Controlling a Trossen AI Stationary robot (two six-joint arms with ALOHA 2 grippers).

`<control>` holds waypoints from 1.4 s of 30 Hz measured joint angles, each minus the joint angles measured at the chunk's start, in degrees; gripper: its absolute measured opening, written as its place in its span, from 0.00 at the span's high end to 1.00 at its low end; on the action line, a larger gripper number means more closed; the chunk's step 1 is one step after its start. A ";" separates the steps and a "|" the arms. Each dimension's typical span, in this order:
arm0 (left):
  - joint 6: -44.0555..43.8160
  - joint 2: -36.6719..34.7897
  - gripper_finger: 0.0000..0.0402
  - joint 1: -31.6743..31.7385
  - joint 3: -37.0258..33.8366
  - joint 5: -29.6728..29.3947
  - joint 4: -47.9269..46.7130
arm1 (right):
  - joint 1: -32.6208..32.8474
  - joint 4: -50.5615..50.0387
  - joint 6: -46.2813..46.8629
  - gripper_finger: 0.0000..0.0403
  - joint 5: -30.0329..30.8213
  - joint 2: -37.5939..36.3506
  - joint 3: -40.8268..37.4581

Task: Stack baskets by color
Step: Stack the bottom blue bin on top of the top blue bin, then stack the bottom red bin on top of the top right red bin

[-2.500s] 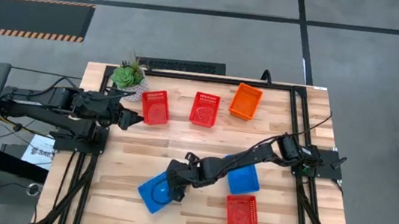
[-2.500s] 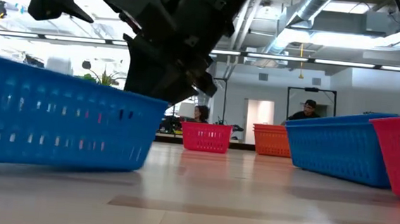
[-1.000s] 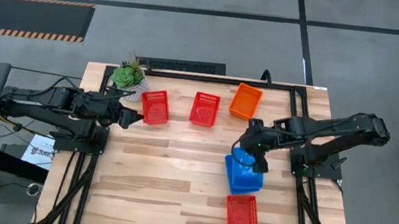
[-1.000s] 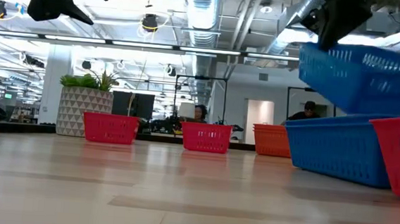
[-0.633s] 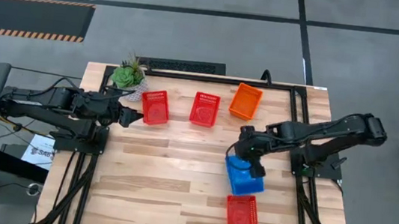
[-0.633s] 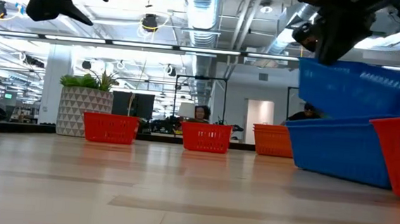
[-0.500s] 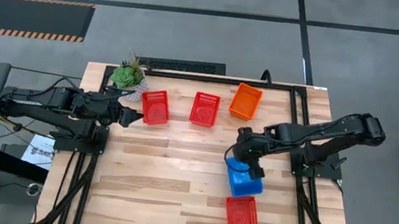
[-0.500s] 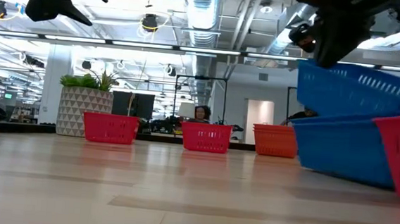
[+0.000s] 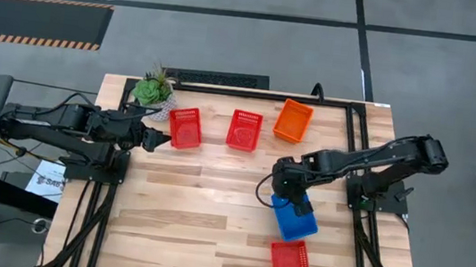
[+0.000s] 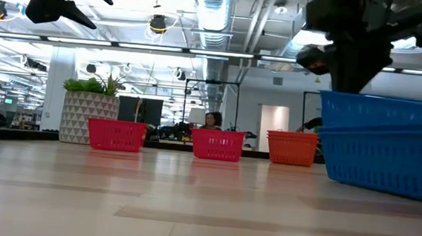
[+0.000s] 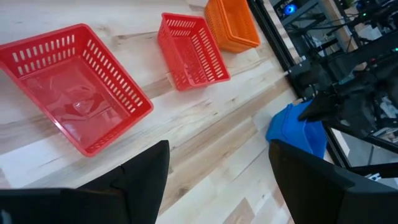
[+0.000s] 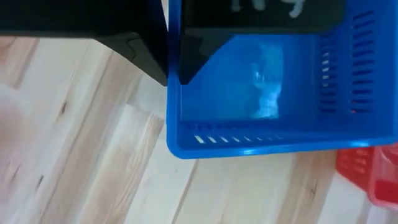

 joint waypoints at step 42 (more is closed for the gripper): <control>0.79 -0.04 0.35 0.00 0.00 1.51 -0.34 | 41.17 -2.43 128.32 0.43 6.62 9.06 6.53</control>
